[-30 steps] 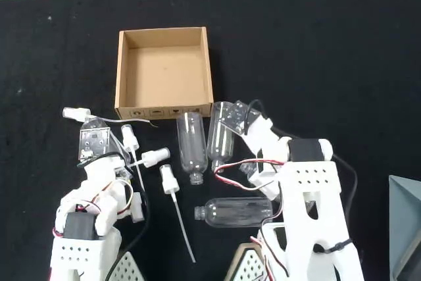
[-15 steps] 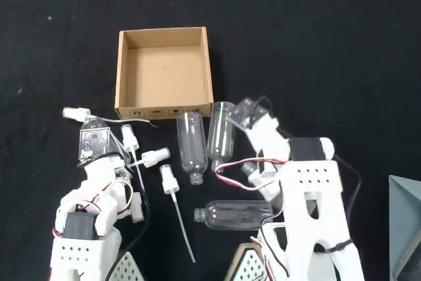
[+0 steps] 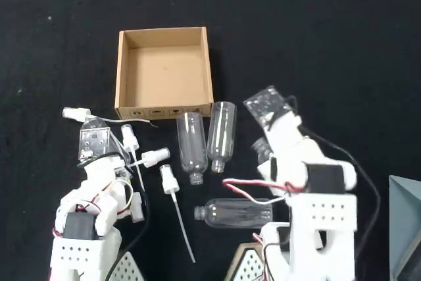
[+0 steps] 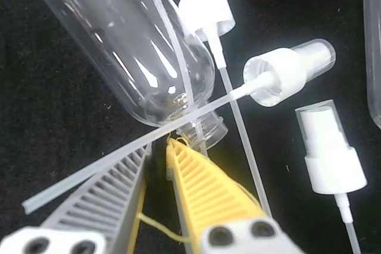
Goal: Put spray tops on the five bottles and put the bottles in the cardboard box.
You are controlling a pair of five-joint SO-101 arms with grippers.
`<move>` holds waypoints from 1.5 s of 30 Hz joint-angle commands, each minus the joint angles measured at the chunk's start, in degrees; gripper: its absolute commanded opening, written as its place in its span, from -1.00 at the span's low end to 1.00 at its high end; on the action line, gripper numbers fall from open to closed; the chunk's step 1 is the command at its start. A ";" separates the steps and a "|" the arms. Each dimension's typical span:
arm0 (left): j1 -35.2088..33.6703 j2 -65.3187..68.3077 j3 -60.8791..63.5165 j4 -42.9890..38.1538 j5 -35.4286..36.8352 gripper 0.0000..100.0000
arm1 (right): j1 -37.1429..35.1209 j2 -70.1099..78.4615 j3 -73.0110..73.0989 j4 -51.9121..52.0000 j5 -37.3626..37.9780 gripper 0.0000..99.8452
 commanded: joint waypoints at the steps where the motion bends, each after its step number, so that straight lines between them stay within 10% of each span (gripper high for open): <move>1: -0.40 -0.26 1.36 0.35 -0.53 -0.93 | 2.02 -5.23 -3.30 -0.79 -3.16 -0.95; 21: 0.04 -0.35 1.36 0.35 -0.62 -0.93 | 2.02 -7.52 -3.82 -12.31 -21.10 -0.95; 45: -0.04 -0.35 1.36 0.35 -0.53 -0.93 | -5.45 -7.52 -12.18 -20.31 -21.01 -0.96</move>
